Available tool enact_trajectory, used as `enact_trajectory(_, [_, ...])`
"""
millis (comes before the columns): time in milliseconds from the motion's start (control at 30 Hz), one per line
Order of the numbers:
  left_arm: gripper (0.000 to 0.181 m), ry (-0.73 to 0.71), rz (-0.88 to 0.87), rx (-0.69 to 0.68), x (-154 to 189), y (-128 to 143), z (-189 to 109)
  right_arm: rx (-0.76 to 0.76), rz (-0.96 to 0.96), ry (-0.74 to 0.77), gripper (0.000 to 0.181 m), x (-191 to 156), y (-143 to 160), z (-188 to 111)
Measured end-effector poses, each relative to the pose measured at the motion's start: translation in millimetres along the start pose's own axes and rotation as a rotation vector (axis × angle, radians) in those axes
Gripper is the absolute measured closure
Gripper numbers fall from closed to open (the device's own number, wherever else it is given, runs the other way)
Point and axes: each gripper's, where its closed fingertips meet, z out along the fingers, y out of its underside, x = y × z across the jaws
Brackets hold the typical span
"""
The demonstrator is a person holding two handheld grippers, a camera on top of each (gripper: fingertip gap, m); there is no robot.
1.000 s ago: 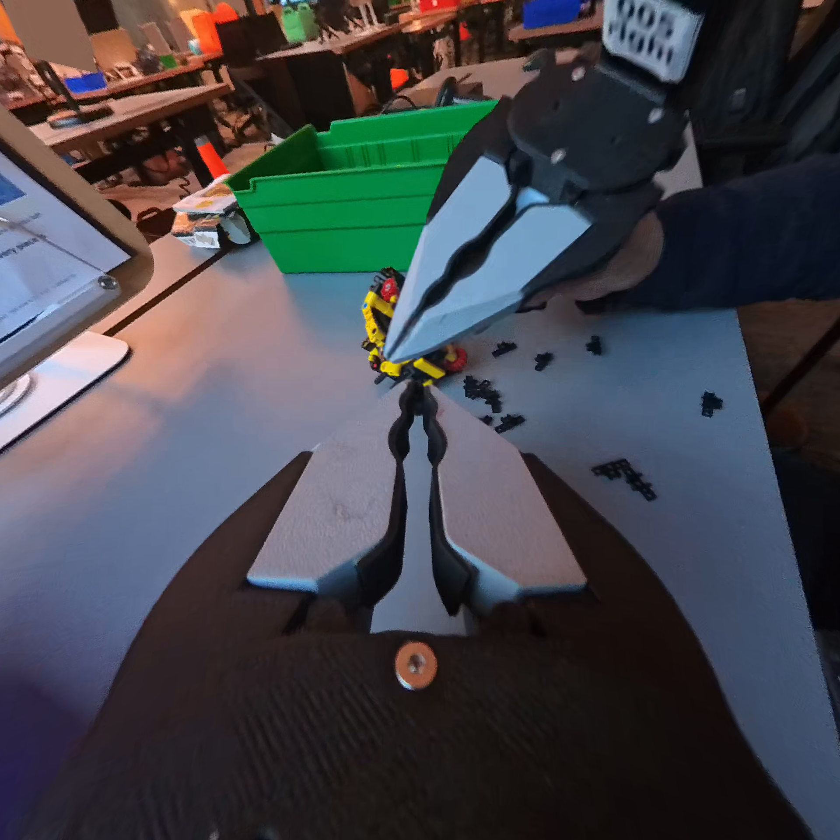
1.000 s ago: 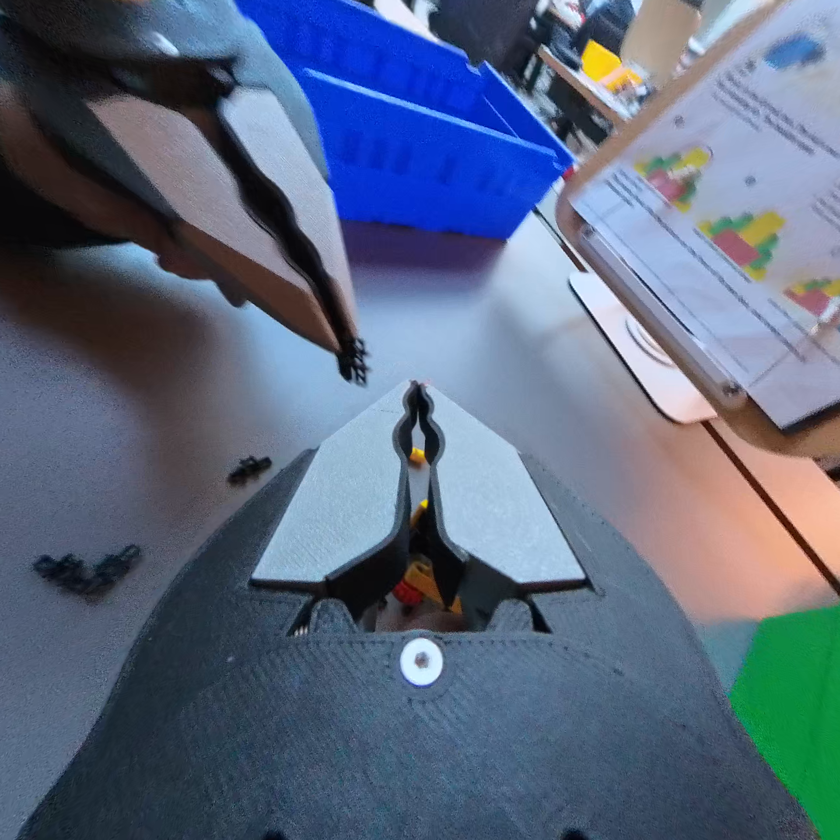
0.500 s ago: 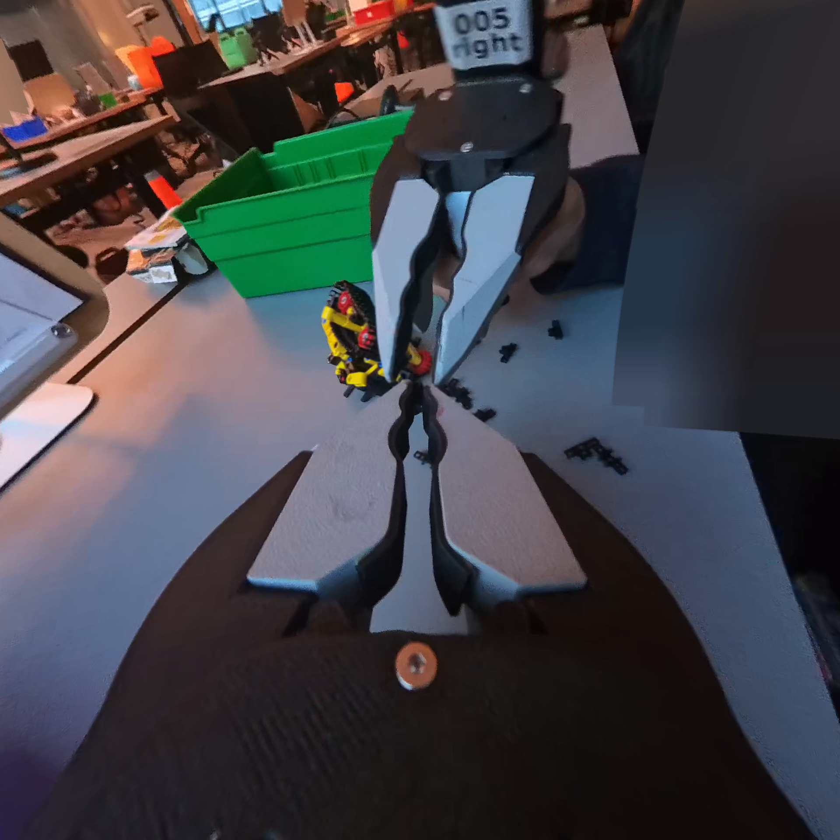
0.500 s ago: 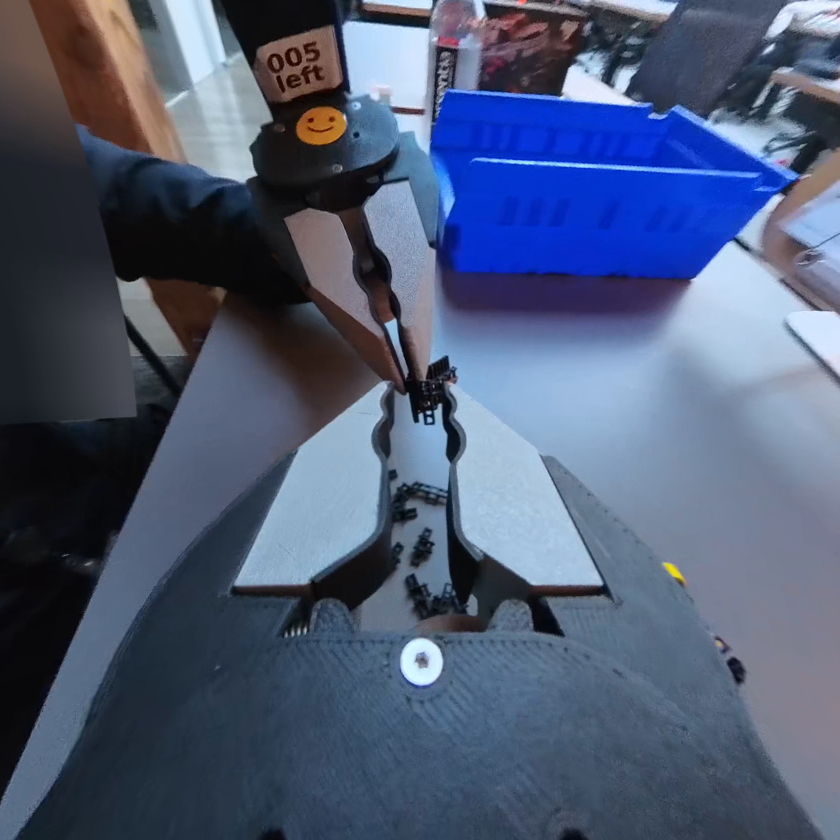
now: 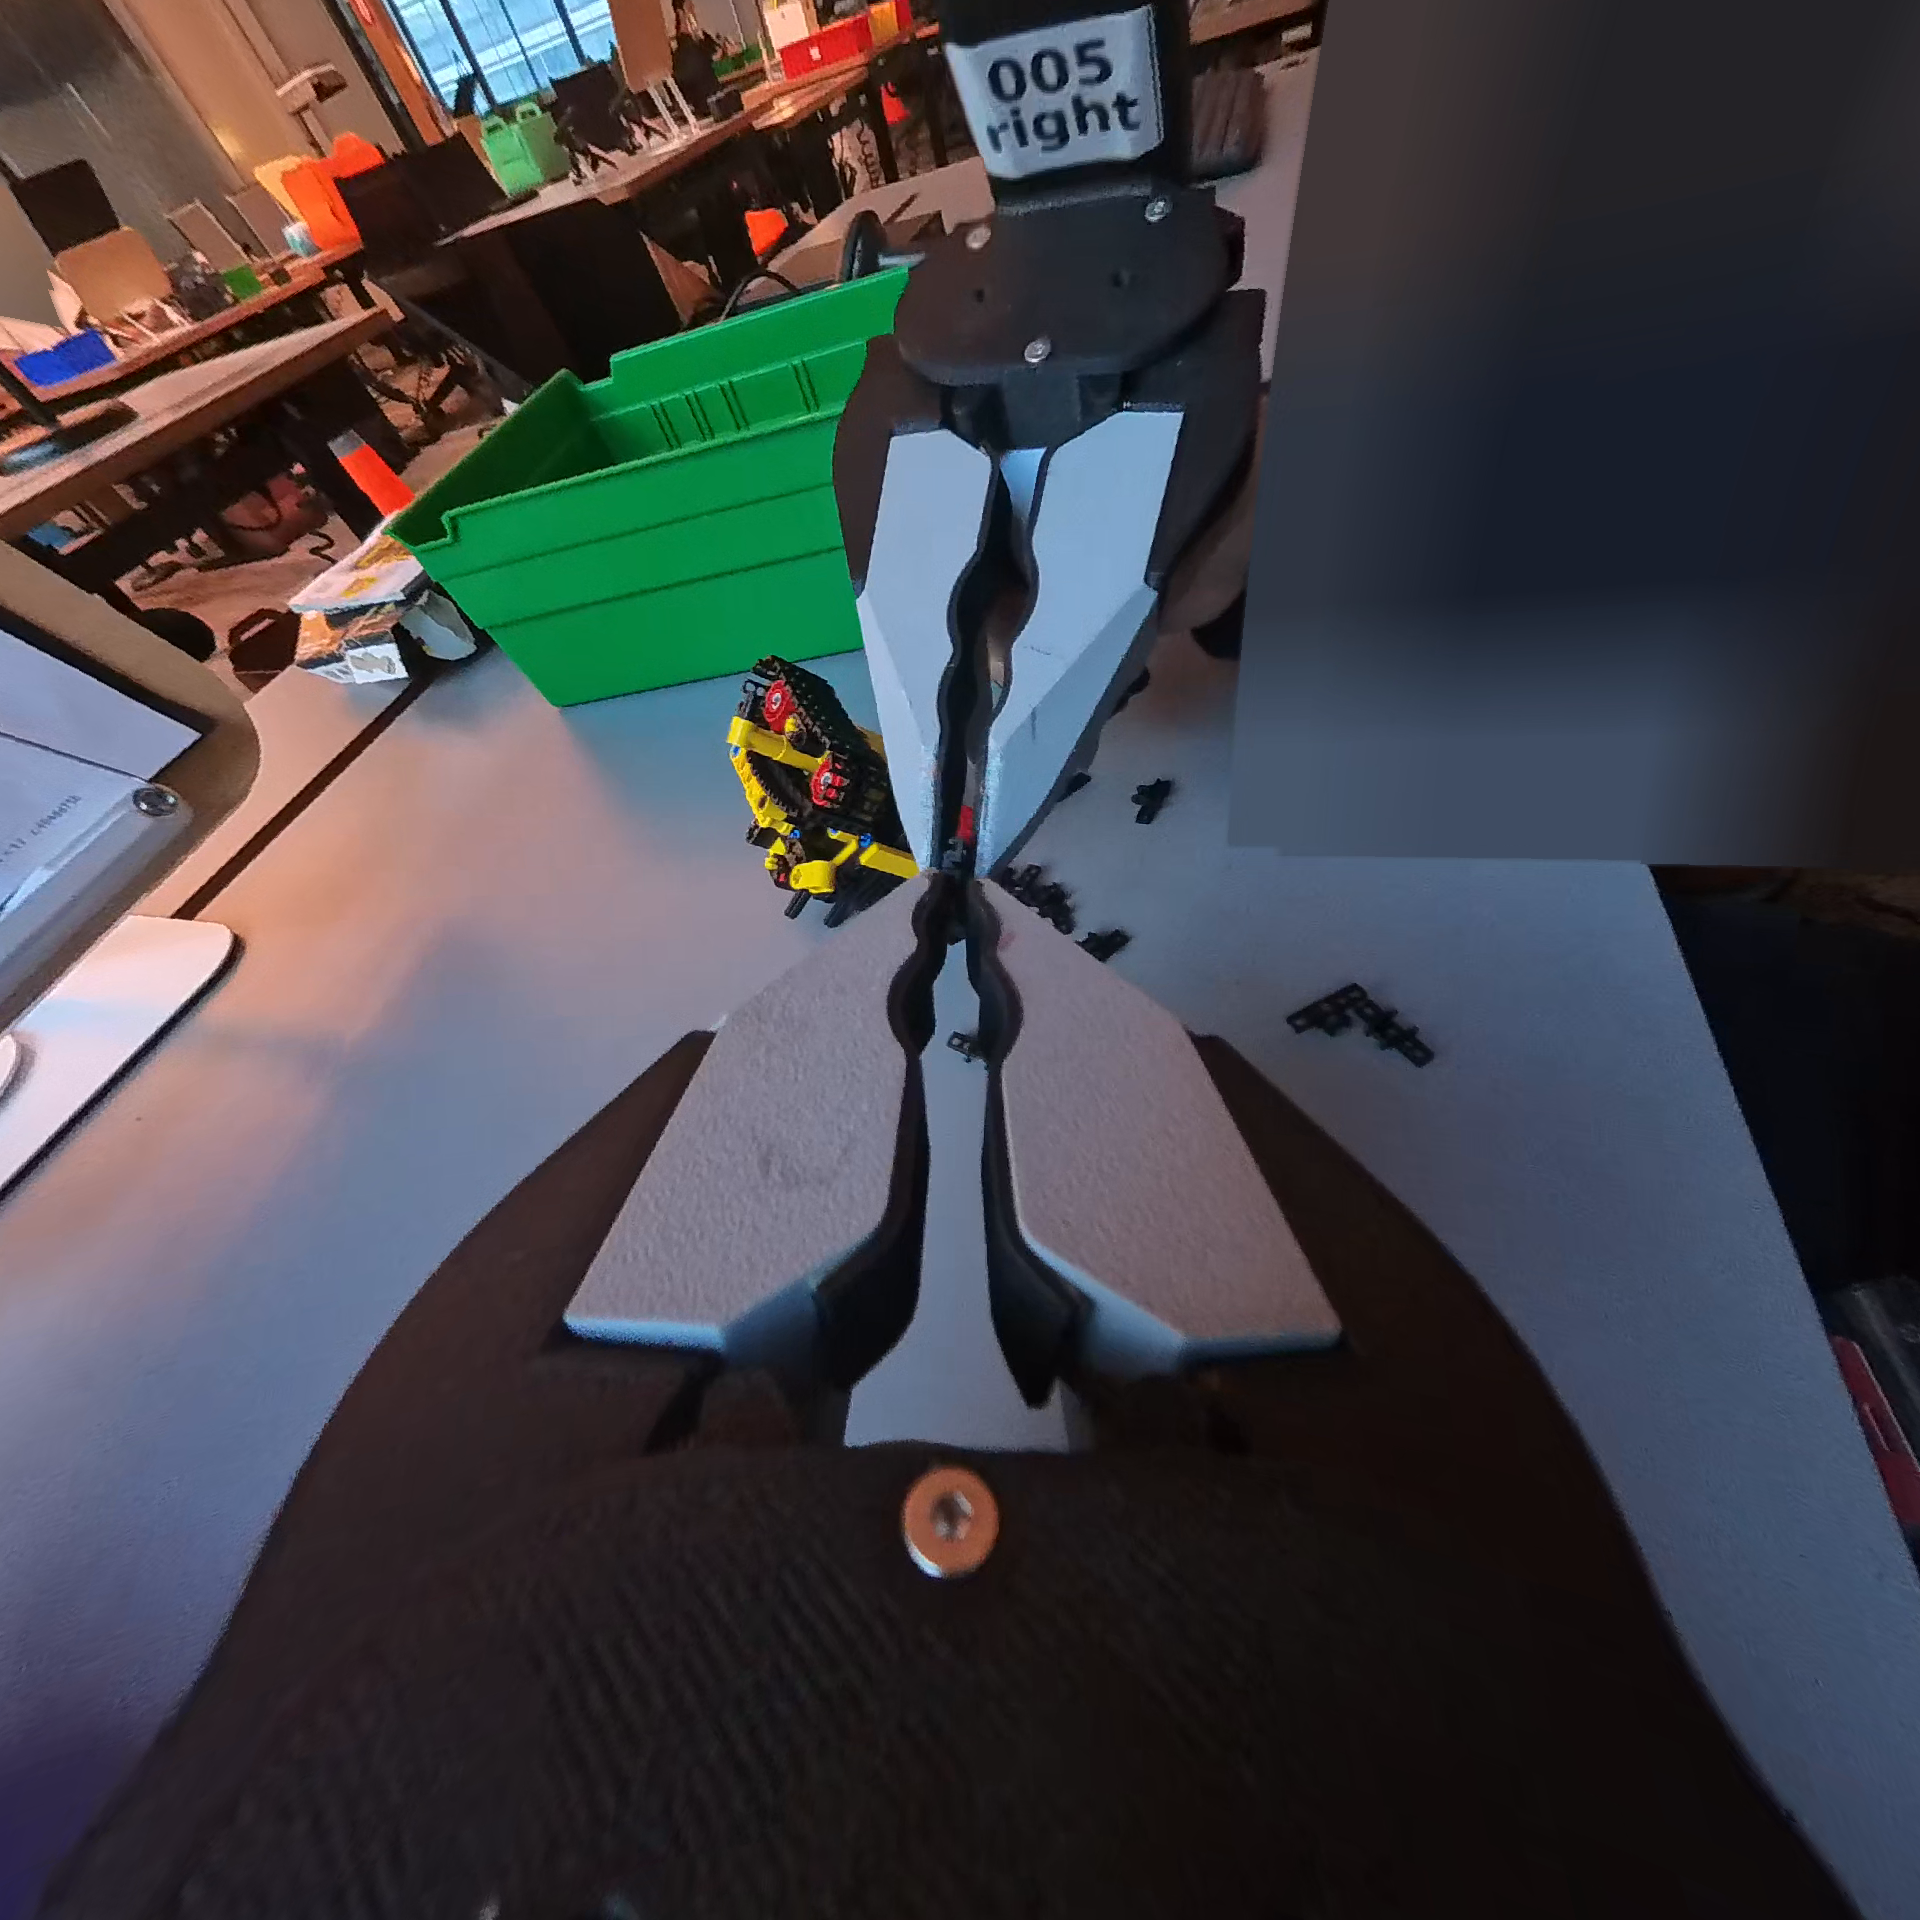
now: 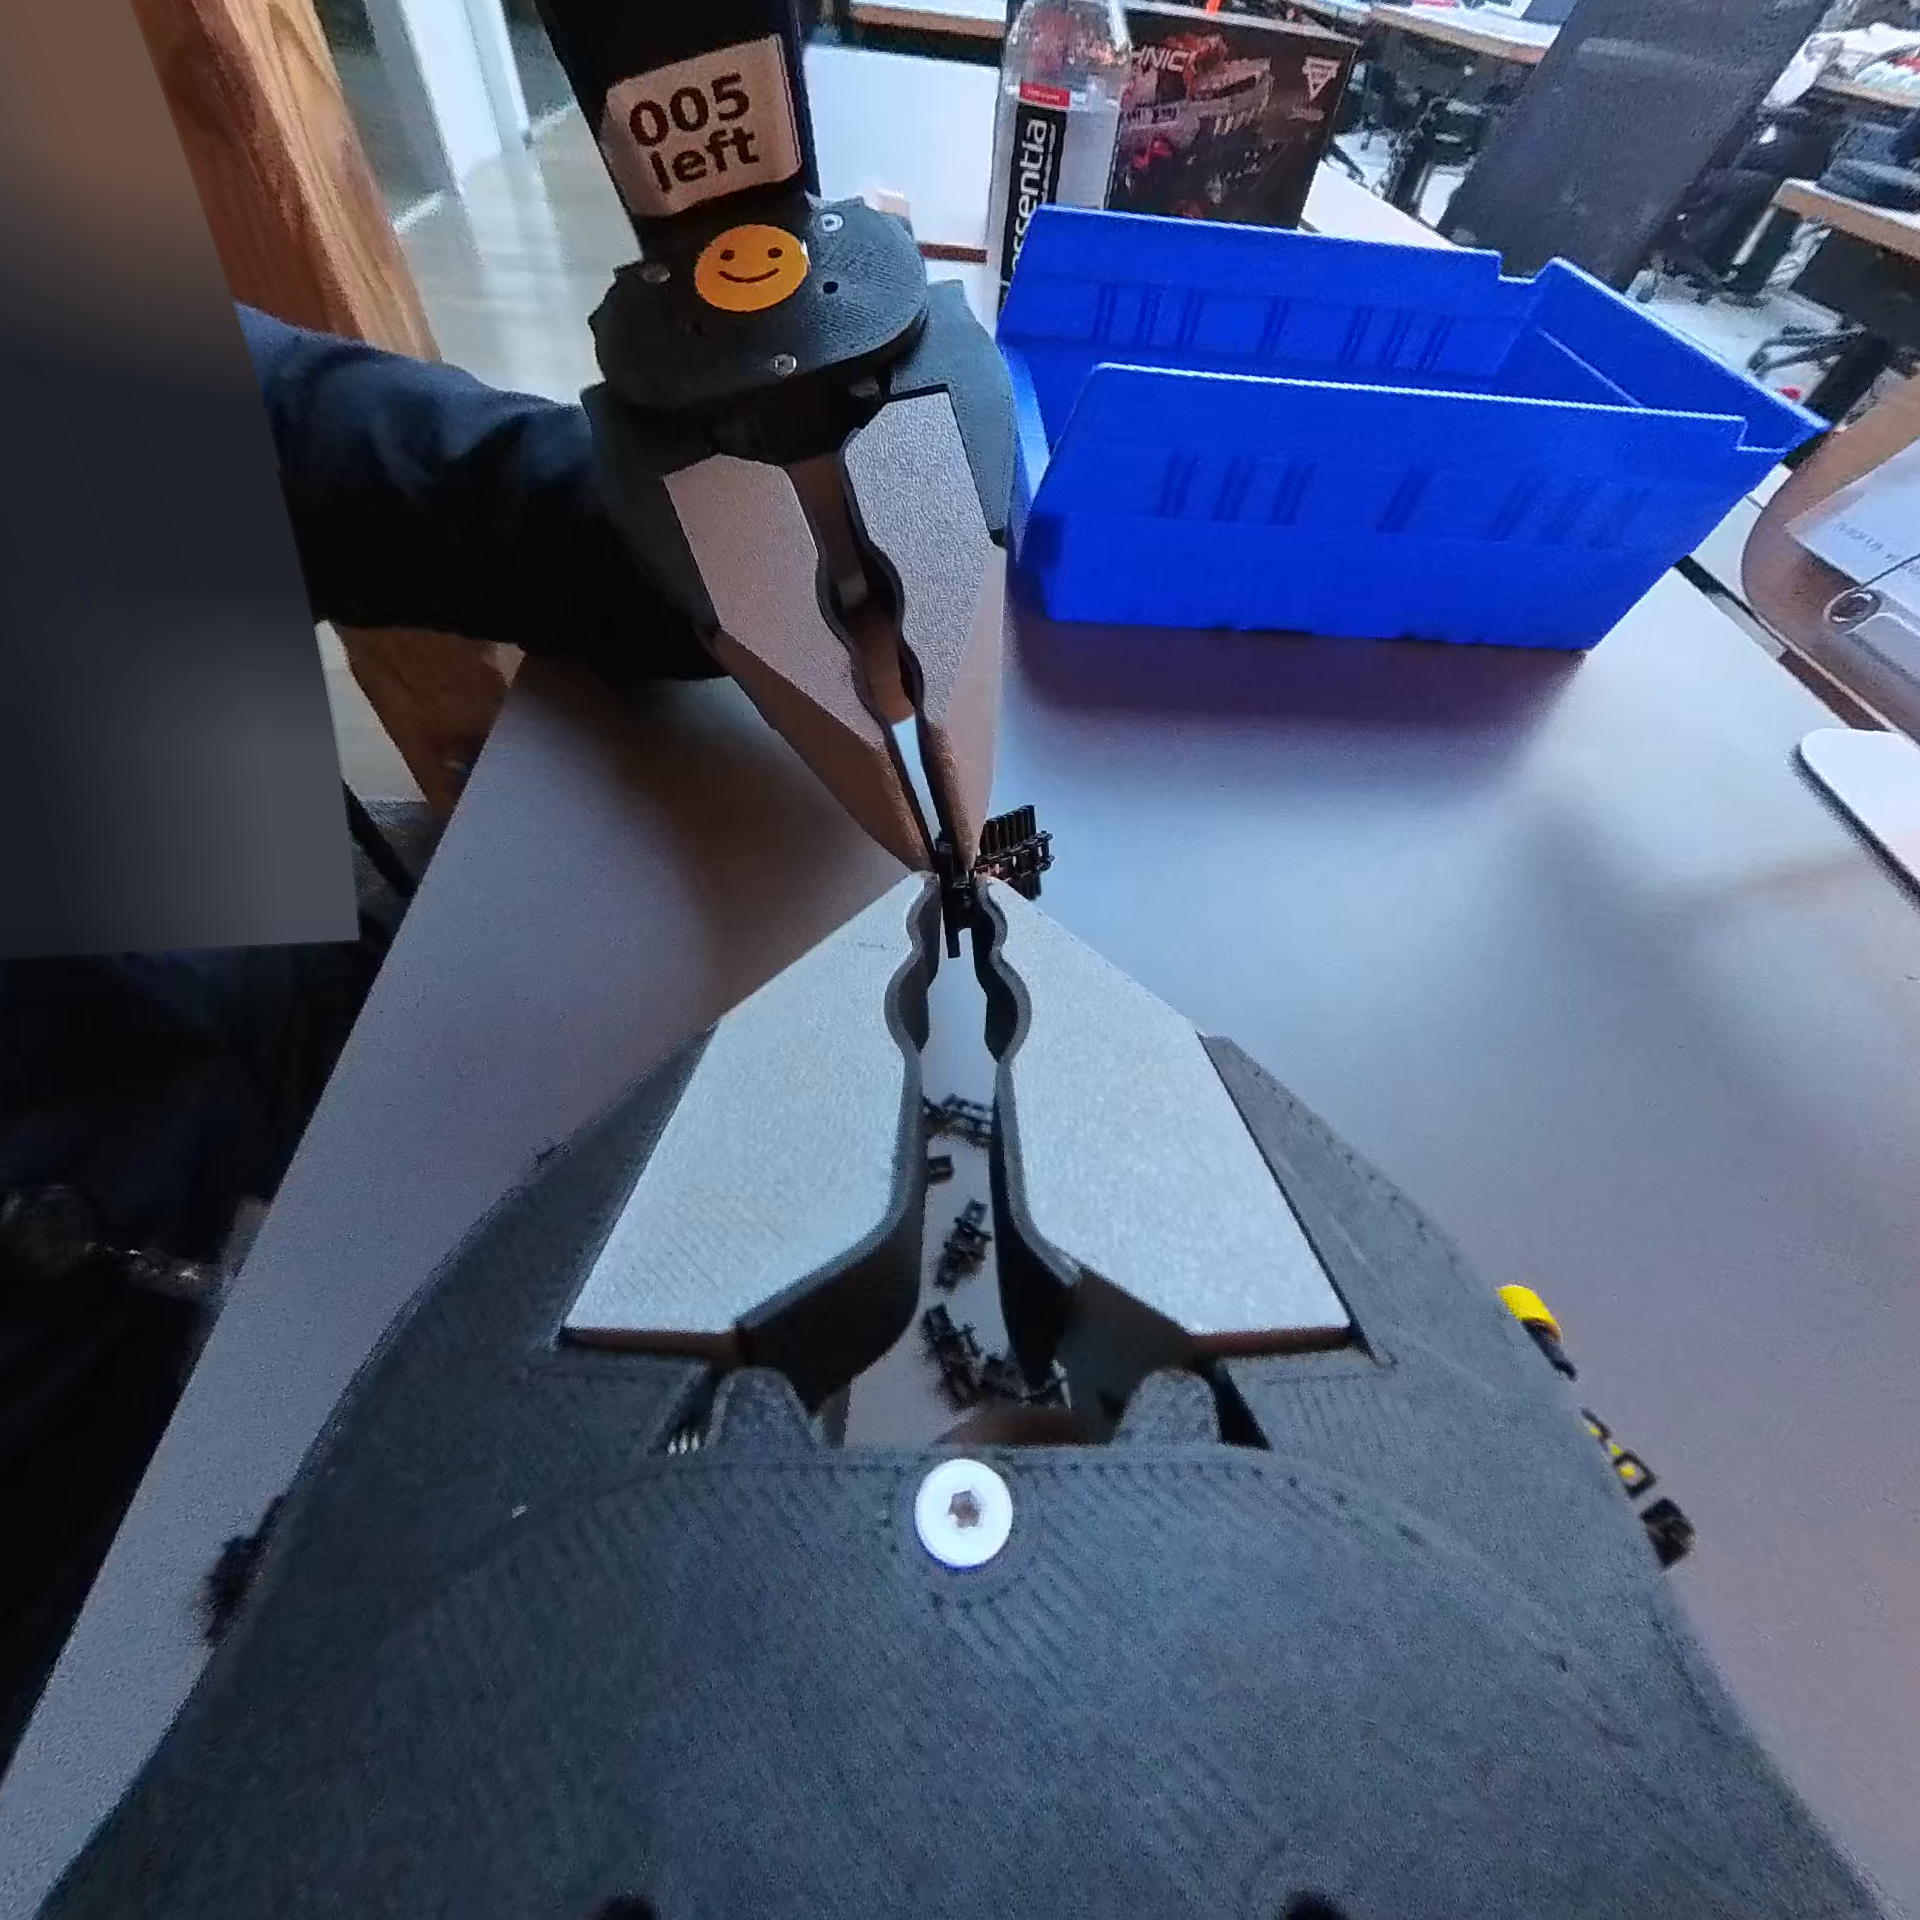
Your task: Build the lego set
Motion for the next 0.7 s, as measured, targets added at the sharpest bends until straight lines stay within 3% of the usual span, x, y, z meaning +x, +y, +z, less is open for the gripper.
enact_trajectory(167, [0.181, 0.006, -0.005, 0.015, 0.3, -3.3, -2.1, 0.039, 0.096, -0.047, 0.180, -1.0, -5.0, -1.0])
enact_trajectory(333, [0.181, -0.050, 0.035, 0.075, -5.4, -14.8, -9.0, 0.148, 0.311, -0.073, 0.181, 5.1, -21.3, -3.7])
enact_trajectory(467, [0.181, -0.068, 0.159, 0.097, 5.5, -22.2, -8.2, 0.232, 0.462, 0.011, 0.180, 31.1, -26.2, -17.1])
enact_trajectory(700, [0.181, -0.129, 0.022, 0.025, -20.6, -2.3, -4.7, -0.235, 0.198, 0.139, 0.171, 31.4, 37.1, -9.8])
